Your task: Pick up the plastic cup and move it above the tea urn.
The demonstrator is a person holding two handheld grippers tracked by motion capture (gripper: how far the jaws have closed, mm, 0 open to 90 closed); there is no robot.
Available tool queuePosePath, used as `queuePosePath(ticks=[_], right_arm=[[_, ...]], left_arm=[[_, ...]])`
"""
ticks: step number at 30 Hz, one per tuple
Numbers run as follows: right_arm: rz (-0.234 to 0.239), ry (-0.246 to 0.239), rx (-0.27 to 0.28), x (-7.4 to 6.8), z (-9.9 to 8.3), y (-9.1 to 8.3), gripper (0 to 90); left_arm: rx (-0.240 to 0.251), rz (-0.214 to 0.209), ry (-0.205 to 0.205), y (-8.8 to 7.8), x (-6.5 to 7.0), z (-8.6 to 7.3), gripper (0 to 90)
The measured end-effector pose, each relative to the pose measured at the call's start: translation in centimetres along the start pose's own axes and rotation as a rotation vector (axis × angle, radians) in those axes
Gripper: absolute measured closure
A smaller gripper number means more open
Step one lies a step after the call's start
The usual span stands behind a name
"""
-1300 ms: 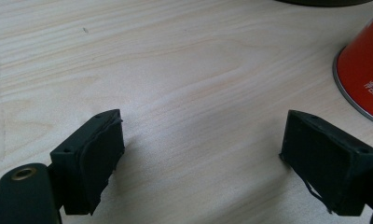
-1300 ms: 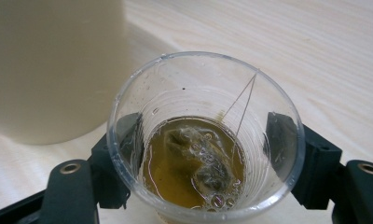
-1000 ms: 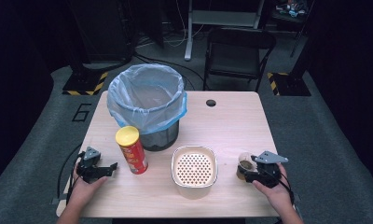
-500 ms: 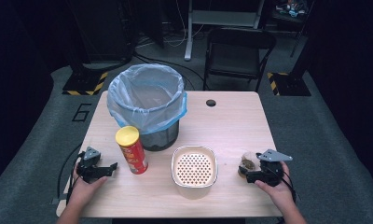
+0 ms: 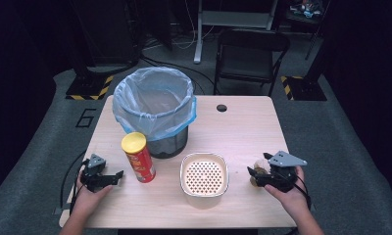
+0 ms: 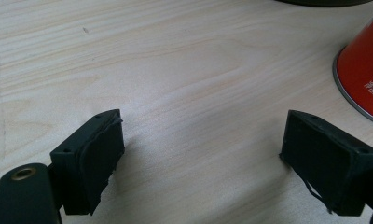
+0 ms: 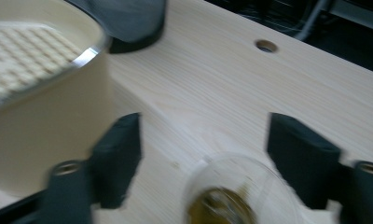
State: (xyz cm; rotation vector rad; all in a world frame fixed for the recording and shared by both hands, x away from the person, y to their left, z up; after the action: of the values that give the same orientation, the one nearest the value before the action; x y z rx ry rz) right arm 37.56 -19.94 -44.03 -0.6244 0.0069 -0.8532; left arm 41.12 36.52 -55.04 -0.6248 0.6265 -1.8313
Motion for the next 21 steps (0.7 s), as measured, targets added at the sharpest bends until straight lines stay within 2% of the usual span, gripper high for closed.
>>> queuePosePath(ticks=[3, 4, 6, 9, 10, 11, 12, 13, 16, 17, 18, 21], right_arm=[[0.085, 0.008, 0.015, -1.1, 1.6, 0.6, 40.1], [0.152, 0.009, 0.028, -1.9, 2.8, 1.3, 41.8], [0.196, 0.017, 0.041, -2.5, 3.8, 2.1, 42.2], [0.216, 0.015, 0.048, -3.0, 4.9, 3.1, 44.0], [0.214, 0.002, 0.04, -3.4, 5.5, 3.8, 46.9], [0.208, -0.01, 0.015, -3.8, 6.0, 4.7, 53.6], [0.208, -0.01, 0.015, -3.8, 6.0, 4.7, 53.6], [0.227, 0.009, -0.013, -3.9, 6.2, 5.9, 59.8], [0.221, 0.021, -0.037, -4.0, 6.3, 6.5, 63.5], [0.245, 0.022, -0.051, -3.9, 6.3, 7.2, 68.4], [0.245, 0.022, -0.051, -3.9, 6.3, 7.2, 68.4], [0.265, 0.013, -0.07, -3.9, 6.1, 7.6, 77.4]], left_arm=[[0.001, 0.0, 0.0, 0.0, 0.0, 0.0, 12.7], [-0.001, 0.0, 0.002, 0.0, 0.0, 0.0, 12.7], [-0.001, 0.0, 0.001, 0.0, 0.0, 0.0, 12.7], [-0.001, -0.002, -0.002, 0.0, 0.0, 0.0, 12.7], [-0.001, 0.0, 0.002, 0.0, 0.0, 0.0, 12.7], [-0.001, -0.002, -0.001, 0.0, 0.0, 0.0, 12.7], [-0.001, -0.001, 0.001, 0.0, 0.0, 0.0, 12.7], [-0.001, 0.0, 0.001, 0.0, 0.0, 0.0, 12.7], [-0.001, -0.001, 0.0, 0.0, 0.0, 0.0, 12.7], [-0.001, 0.0, 0.001, 0.0, 0.0, 0.0, 12.7], [-0.001, 0.0, 0.001, 0.0, 0.0, 0.0, 12.7], [-0.001, -0.002, -0.002, 0.0, 0.0, 0.0, 12.7]])
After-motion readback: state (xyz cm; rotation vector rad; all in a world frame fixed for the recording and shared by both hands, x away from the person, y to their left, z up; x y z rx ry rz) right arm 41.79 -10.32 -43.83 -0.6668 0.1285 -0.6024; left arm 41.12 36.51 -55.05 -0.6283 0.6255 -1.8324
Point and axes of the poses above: each handheld gripper's, and its own axes: y roughly forward along the jaws, z roughly out of its top, x roughly to its right, the point moved 3 cm from there along y, roughly forward along the jaws, and after that the axes turned 9 degrees about -y, right-handed, at the moved point
